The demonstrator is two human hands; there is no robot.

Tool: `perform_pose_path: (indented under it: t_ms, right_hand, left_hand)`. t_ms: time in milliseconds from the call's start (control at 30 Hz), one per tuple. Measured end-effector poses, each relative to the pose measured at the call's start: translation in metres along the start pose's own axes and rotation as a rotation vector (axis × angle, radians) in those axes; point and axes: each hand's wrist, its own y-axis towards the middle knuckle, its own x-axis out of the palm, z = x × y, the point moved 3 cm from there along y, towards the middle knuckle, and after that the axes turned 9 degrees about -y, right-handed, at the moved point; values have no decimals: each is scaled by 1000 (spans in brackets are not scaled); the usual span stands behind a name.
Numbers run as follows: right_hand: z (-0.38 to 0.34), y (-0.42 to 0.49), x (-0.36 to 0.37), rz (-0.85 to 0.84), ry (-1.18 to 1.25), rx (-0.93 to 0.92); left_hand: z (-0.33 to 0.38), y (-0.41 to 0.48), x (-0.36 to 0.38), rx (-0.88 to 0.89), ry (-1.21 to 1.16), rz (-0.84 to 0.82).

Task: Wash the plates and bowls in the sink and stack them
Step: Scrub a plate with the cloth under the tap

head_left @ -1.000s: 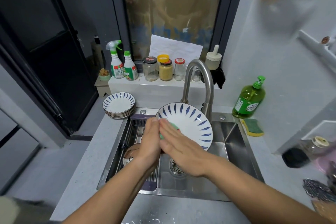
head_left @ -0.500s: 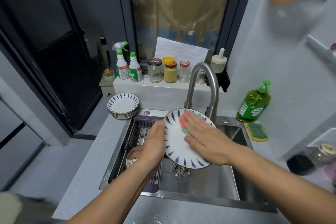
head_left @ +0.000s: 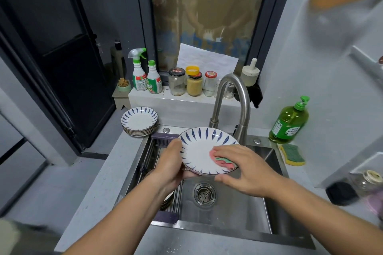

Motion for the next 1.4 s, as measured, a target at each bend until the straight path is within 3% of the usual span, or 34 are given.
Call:
perform_pose_path:
  t_ms: [233,433,533,600,667,733,867,1067,1167,1233,1300,1400]
  right_hand:
    - [-8,0,11,124,250,120]
    - [-14,0,4,310,355,255]
    - [-15,0,3,324,451,364]
    - [-12,-1,-1,337,545,429]
    - [-6,-3,-7,359,613,510]
    - [0,-4,-12,383,713,604]
    - [7,0,-11,390,1153,766]
    - [18,7,-11,415,1486,882]
    - [36,2,-19,752,1370,954]
    - [33,-1,-37,875,1018,812]
    - [10,8,-42,721,779,593]
    - [-15,16,-18,378,495,436]
  left_hand:
    - [-1,8,9,-312,-18,-30]
    - [1,15,9,-462,-79,-38]
    - [3,5,12,-524,-129,-62]
    - [-2,4,6,-539,-3,-124]
    - [-4,2,-4,-472,343,-232]
    - [-3,2,-9,-309,530,-284]
    - [-9,11,-10,73,283,-321]
    - [-13,20,-15,128,59,-342]
    - [-16,21,-23,149,62,-304]
    - [-16,19,-24,194,118,-258]
    - [-16,18,-20,224,175,-233]
    - [-16,16,-11,232,178,-225]
